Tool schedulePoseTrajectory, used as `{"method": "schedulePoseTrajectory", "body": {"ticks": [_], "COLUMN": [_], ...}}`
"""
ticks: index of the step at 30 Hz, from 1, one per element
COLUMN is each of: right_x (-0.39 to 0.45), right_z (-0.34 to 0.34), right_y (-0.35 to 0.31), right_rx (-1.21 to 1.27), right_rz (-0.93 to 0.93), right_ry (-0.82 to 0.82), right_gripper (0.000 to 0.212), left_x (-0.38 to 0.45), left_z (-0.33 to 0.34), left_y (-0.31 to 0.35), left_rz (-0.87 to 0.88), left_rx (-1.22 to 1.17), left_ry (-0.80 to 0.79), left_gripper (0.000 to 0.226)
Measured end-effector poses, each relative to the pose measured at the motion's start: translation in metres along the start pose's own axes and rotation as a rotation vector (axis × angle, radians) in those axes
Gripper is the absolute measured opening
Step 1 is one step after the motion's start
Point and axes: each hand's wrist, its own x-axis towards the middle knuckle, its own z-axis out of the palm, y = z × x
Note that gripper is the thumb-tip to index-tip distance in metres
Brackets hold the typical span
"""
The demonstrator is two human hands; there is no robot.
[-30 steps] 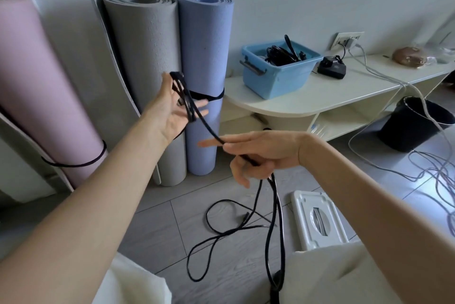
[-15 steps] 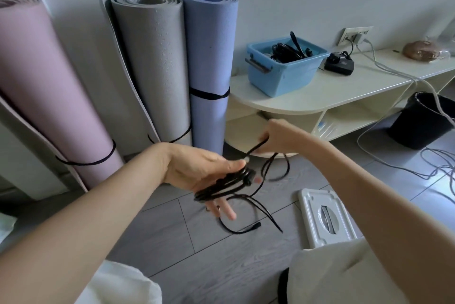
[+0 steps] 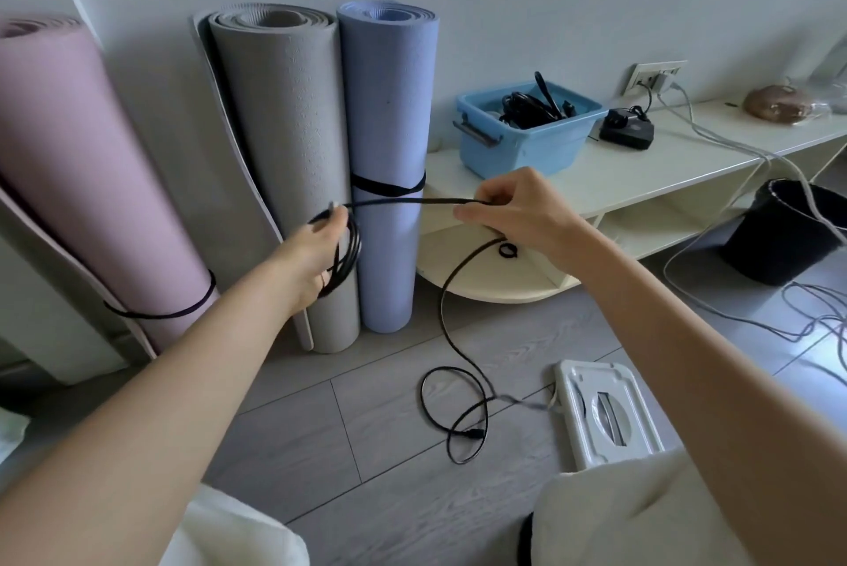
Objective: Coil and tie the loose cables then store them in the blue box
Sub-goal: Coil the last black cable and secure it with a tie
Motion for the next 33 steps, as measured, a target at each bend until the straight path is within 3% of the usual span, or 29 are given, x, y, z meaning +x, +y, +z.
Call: {"method": "schedulePoseTrajectory", "body": {"ticks": [4, 7, 9, 13, 15, 18, 21, 23, 27, 30, 33], "right_x": [-0.012, -0.024, -0.03, -0.034, -0.034, -0.032, -0.025, -0.02, -0.015, -0.01, -0.006], "right_z": [-0.009, -0.001, 0.014, 0.034, 0.037, 0.038, 0.035, 0.027, 0.006, -0.003, -0.004], "right_y": [-0.011, -0.011, -0.007, 0.002, 0.006, 0.011, 0.017, 0.021, 0.018, 0.017, 0.01], "right_rx": [0.324, 0.444, 0.371, 0.14, 0.009, -0.194, -0.48, -0.531, -0.485, -0.396, -0.272], "right_rz": [-0.035, 0.024, 0.052, 0.15, 0.174, 0.223, 0.211, 0.179, 0.105, 0.135, 0.12], "right_ry": [-0.278, -0.545, -0.699, -0.804, -0.842, -0.802, -0.681, -0.577, -0.371, -0.235, -0.13], "right_gripper": [0.043, 0.037, 0.035, 0.051, 0.059, 0.059, 0.033, 0.024, 0.059, 0.055, 0.053], "left_x": [0.006, 0.001, -0.005, -0.021, -0.028, -0.038, -0.041, -0.039, -0.038, -0.031, -0.019], "left_z": [0.001, 0.014, 0.023, 0.038, 0.039, 0.035, 0.028, 0.023, 0.013, 0.007, 0.004], "left_y": [0.018, 0.03, 0.036, 0.039, 0.038, 0.032, 0.019, 0.006, -0.006, -0.011, -0.017], "left_rz": [0.078, 0.053, 0.084, 0.133, 0.114, 0.057, -0.13, -0.233, -0.33, -0.371, -0.347], "left_rx": [-0.202, -0.477, -0.609, -0.735, -0.647, -0.306, -0.09, 0.073, 0.34, 0.412, 0.477], "left_ry": [0.036, -0.081, -0.172, -0.506, -0.687, -0.952, -1.309, -1.43, -1.244, -1.043, -0.712], "left_gripper": [0.056, 0.054, 0.045, 0.043, 0.053, 0.056, 0.055, 0.06, 0.052, 0.048, 0.057]}}
